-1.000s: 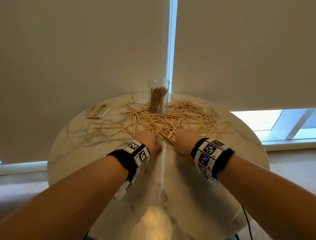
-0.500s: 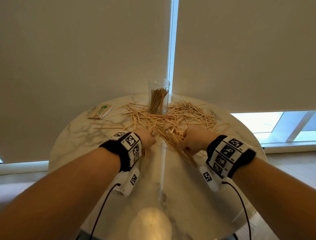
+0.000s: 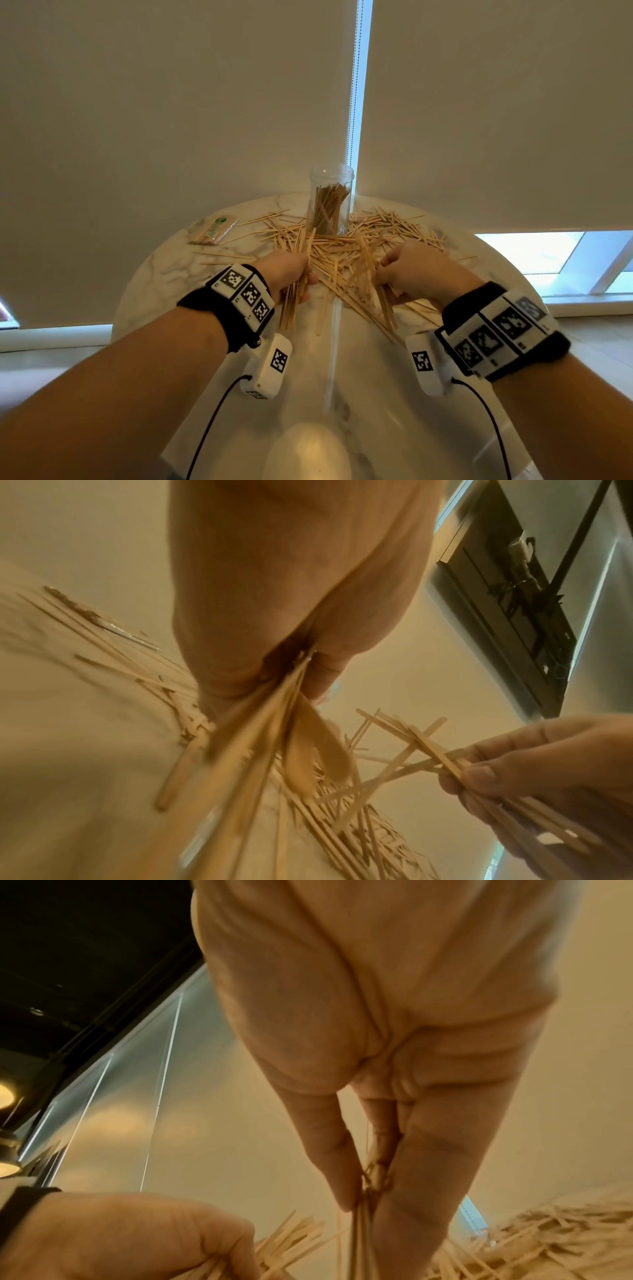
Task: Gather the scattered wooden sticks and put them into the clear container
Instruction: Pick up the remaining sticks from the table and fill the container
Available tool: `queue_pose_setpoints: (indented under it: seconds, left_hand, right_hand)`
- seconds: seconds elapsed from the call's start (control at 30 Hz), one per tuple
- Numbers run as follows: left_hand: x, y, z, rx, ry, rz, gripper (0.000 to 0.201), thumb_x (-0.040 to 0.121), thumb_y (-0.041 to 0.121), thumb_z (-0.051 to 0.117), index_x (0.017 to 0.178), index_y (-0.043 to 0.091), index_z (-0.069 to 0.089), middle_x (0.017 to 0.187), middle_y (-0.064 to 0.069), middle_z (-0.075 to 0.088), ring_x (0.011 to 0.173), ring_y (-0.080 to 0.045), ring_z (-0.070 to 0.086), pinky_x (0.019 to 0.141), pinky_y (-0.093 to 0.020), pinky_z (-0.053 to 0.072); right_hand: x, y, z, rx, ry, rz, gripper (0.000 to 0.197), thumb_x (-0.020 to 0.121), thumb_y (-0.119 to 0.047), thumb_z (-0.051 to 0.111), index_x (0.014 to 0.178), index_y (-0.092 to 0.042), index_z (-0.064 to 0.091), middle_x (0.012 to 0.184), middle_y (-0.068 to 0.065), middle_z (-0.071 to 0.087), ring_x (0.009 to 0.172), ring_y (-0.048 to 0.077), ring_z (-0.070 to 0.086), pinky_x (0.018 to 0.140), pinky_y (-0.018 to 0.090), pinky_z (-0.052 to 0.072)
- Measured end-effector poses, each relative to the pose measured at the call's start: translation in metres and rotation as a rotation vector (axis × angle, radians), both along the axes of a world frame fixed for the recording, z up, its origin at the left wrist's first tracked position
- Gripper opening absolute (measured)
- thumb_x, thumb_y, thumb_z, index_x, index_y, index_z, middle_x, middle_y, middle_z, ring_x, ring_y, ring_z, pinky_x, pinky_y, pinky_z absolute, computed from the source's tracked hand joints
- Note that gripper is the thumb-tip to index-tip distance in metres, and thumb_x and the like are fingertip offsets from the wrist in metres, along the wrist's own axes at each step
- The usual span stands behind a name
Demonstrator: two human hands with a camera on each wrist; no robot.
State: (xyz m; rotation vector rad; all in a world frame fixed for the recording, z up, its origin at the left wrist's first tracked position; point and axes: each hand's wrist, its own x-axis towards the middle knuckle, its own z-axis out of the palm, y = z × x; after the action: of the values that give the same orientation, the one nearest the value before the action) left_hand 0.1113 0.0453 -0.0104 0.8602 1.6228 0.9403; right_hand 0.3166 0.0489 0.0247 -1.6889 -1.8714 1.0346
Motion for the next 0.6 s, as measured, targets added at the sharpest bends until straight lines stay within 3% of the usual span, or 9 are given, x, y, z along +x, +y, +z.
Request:
queue_pose_setpoints:
  seconds: [0.1,0.2,0.33,0.43,0.6]
  left_hand:
    - [0.002,0.005,0.002,0.069,-0.078,0.027,0.021,0.101,0.012,0.034,0.091,0.01,0.053,0.06,-0.001,0.05,0.047,-0.012,0.043,0.042,-0.023,0.039]
    - [0.004,0.01,0.006,0.141,-0.127,0.041,0.019,0.102,0.015,0.035,0.093,0.012,0.052,0.056,0.004,0.043,0.041,-0.009,0.035,0.038,-0.021,0.031]
    - [0.007,0.018,0.007,0.253,-0.085,0.022,0.026,0.107,0.033,0.043,0.092,0.014,0.052,0.06,0.004,0.044,0.045,-0.009,0.038,0.044,-0.023,0.035]
    - [0.008,0.024,0.005,0.35,-0.119,0.037,0.021,0.107,0.027,0.043,0.096,0.014,0.054,0.067,0.002,0.049,0.05,-0.009,0.041,0.047,-0.024,0.038]
    - [0.01,0.033,0.005,0.461,-0.093,0.027,0.018,0.107,0.023,0.043,0.103,0.017,0.06,0.074,0.003,0.054,0.055,-0.007,0.045,0.05,-0.022,0.04]
  right_hand:
    - [0.004,-0.001,0.0,0.042,0.02,-0.014,0.008,0.092,-0.008,0.067,0.086,-0.005,0.072,0.072,0.005,0.075,0.06,0.013,0.073,0.055,0.024,0.058]
    - [0.006,0.001,0.0,0.065,0.051,-0.043,0.009,0.092,-0.006,0.067,0.084,-0.006,0.071,0.073,0.007,0.074,0.058,0.013,0.072,0.054,0.023,0.057]
    - [0.005,0.006,0.0,0.102,0.082,-0.071,0.012,0.093,-0.009,0.066,0.083,-0.007,0.071,0.072,0.006,0.073,0.062,0.015,0.072,0.057,0.025,0.059]
    - [0.007,0.011,-0.001,0.163,0.137,-0.08,0.012,0.094,-0.012,0.067,0.082,-0.008,0.071,0.07,0.004,0.074,0.062,0.014,0.073,0.062,0.029,0.061]
    - [0.002,0.018,0.003,0.263,0.232,-0.056,0.009,0.094,-0.015,0.068,0.087,-0.01,0.071,0.079,0.006,0.074,0.07,0.016,0.075,0.07,0.035,0.064]
